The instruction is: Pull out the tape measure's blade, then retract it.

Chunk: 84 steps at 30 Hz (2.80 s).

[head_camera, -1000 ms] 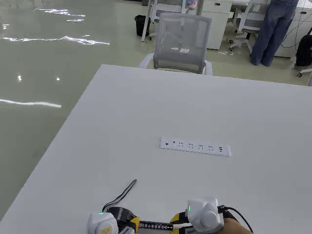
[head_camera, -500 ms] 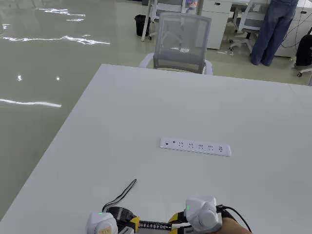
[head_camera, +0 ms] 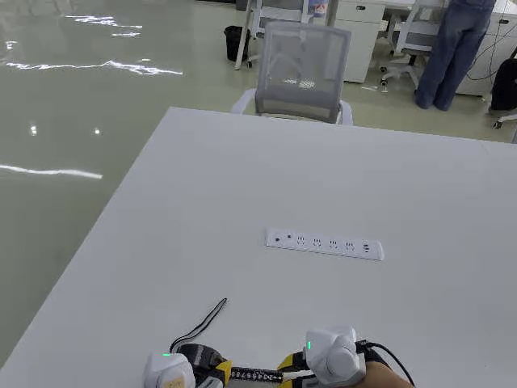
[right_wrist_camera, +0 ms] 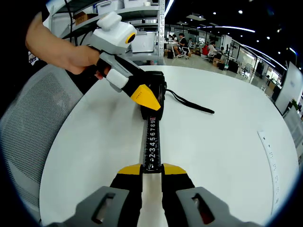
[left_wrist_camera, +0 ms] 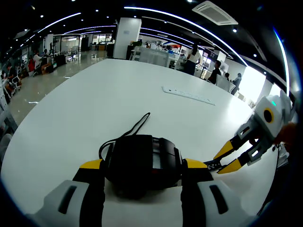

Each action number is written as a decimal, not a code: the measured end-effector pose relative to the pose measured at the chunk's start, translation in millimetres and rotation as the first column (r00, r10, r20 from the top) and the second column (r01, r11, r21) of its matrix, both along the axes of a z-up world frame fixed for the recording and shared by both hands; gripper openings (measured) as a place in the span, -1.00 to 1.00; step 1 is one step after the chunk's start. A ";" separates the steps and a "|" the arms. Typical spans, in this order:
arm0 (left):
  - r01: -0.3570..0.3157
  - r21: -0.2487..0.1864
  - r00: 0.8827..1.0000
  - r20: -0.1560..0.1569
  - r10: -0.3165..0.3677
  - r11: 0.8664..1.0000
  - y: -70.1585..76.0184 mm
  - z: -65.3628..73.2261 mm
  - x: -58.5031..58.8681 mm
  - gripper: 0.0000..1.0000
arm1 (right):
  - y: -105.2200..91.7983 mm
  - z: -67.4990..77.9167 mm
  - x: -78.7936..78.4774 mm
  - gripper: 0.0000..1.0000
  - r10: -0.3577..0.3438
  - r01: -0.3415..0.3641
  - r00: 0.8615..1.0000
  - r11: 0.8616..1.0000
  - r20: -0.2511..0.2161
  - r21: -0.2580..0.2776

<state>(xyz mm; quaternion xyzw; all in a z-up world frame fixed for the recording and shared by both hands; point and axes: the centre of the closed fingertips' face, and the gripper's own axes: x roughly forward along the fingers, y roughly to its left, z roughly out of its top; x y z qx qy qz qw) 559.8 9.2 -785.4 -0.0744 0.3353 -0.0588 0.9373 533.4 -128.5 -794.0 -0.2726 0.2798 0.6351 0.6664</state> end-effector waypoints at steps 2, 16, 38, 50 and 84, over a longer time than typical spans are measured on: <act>0.000 -0.001 1.000 0.000 0.000 1.000 0.2 0.0 -0.1 0.25 | 0.4 -0.5 0.4 -0.73 -0.001 0.001 1.000 1.000 -0.001 -0.001; 0.001 -0.007 1.000 -0.003 -0.001 1.000 0.9 0.4 0.1 0.25 | 4.3 1.3 -0.3 -0.73 0.003 -0.003 1.000 1.000 -0.001 -0.001; 0.006 -0.007 1.000 -0.004 -0.006 1.000 0.8 0.7 0.0 0.25 | 11.8 -1.3 -0.2 -0.73 0.003 -0.003 1.000 1.000 -0.007 0.000; 0.008 -0.008 1.000 -0.005 -0.008 1.000 0.4 1.2 -0.2 0.25 | 14.7 -3.6 0.7 -0.73 0.002 -0.002 1.000 1.000 -0.010 0.000; 0.007 -0.022 1.000 -0.008 -0.007 1.000 1.1 0.5 0.0 0.25 | 27.9 -3.4 2.0 -0.73 0.010 -0.010 1.000 1.000 -0.013 0.003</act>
